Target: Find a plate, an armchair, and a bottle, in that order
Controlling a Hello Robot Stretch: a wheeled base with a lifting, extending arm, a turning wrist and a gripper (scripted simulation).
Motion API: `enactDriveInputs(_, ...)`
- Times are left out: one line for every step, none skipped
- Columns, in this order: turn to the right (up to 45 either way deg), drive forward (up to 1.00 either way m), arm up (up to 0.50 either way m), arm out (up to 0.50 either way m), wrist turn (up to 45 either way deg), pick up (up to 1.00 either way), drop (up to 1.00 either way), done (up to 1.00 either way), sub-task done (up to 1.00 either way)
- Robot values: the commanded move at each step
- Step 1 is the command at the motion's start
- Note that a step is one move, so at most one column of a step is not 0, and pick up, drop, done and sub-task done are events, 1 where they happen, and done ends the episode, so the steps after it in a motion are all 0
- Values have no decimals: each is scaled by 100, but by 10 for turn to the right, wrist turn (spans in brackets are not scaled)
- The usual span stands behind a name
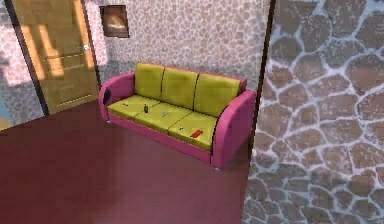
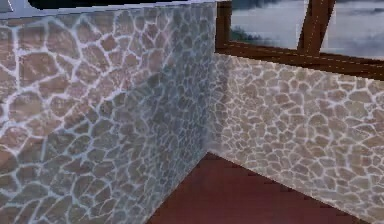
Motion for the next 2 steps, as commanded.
enactDriveInputs(0, 55, 0, 0, 0, 0, 0, 0, 0)
enactDriveInputs(-450, 0, 0, 0, 0, 0, 0, 0, 0)
